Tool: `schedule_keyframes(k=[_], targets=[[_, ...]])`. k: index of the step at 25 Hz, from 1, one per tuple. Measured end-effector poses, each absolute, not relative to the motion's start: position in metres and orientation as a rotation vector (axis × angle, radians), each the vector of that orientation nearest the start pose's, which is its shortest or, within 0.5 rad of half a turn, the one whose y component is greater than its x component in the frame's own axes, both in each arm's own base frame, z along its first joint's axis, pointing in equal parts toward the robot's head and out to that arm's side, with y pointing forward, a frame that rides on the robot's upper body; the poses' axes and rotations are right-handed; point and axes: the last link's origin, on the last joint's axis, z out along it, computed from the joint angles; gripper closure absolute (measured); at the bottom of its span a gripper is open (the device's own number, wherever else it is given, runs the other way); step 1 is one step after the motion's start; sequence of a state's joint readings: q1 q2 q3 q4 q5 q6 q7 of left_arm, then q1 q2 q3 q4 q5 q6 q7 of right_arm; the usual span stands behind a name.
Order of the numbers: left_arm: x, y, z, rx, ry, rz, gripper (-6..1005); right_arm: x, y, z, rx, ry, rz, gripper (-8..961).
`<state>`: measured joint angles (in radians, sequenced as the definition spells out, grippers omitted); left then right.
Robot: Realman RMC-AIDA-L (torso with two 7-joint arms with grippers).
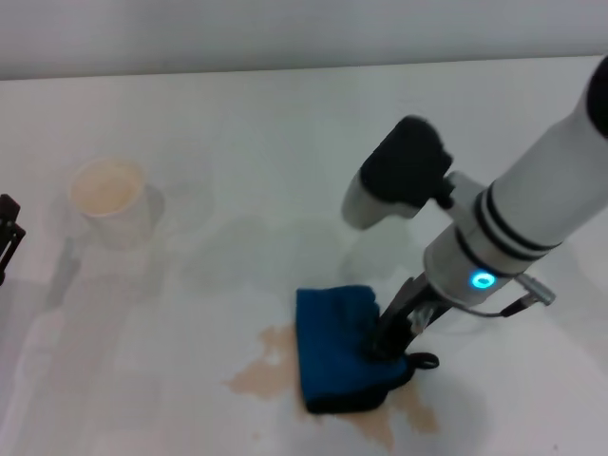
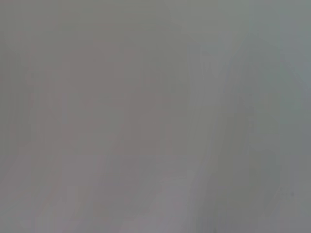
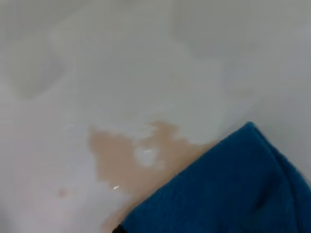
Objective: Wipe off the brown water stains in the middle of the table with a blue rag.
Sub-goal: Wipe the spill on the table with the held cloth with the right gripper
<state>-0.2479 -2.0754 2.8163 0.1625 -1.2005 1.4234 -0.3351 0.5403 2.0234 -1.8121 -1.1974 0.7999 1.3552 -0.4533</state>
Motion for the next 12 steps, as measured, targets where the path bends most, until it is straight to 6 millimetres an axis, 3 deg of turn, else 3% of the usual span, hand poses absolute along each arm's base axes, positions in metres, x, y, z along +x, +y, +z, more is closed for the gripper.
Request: schedule_keyframes(k=[12], targets=[[-0.345, 0.251, -0.024, -1.61, -0.66, -0.891, 105, 0.171, 0.264, -0.117, -3.11, 0.612, -0.519, 910]])
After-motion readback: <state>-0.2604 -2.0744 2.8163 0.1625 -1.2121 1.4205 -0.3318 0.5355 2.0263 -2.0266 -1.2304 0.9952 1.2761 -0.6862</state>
